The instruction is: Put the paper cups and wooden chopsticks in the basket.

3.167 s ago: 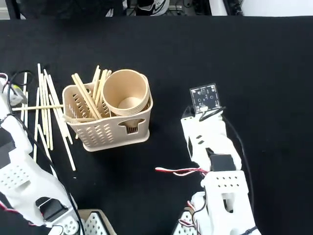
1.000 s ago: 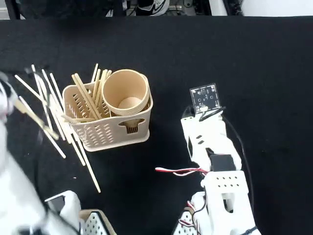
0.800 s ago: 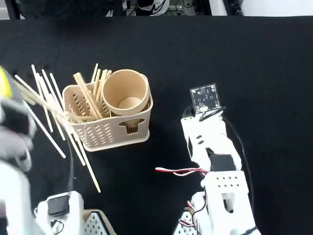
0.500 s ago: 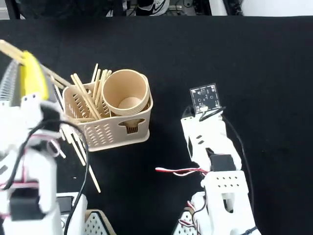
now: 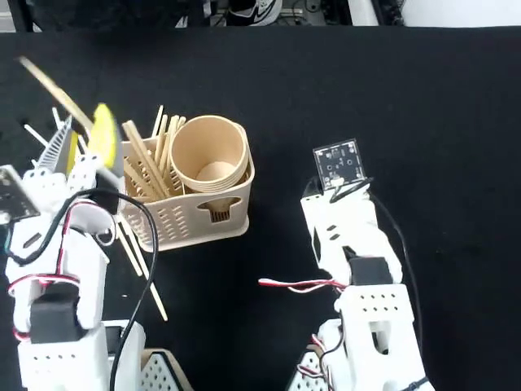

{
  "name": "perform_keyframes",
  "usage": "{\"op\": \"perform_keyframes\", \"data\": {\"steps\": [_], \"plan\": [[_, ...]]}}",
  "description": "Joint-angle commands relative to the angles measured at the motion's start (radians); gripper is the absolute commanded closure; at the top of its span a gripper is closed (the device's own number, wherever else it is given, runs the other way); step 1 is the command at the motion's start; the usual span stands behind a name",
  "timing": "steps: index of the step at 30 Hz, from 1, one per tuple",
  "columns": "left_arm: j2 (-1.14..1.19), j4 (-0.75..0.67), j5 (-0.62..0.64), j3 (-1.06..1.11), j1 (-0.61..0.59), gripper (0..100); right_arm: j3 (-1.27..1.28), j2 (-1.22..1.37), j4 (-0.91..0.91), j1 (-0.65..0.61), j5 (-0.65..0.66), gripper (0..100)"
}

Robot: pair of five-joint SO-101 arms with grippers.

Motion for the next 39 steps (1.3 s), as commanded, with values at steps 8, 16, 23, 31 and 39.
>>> {"op": "perform_keyframes", "data": {"steps": [8, 16, 23, 31, 39], "plan": [[0.095, 0.532, -0.008, -0.467, -0.012, 75, -0.015, -0.008, -0.023, 0.011, 0.008, 98.5], [0.482, 0.644, -0.003, -0.582, -0.349, 74, -0.015, -0.008, -0.023, 0.011, 0.008, 98.5], [0.825, 0.535, -0.002, -0.582, -0.478, 74, -0.015, -0.008, -0.023, 0.011, 0.008, 98.5], [1.326, 0.394, -0.006, -0.733, -0.479, 74, -0.015, -0.008, -0.023, 0.011, 0.008, 98.5], [1.783, 0.517, -0.009, -1.112, -0.481, 75, -0.015, -0.008, -0.023, 0.011, 0.008, 98.5]]}}
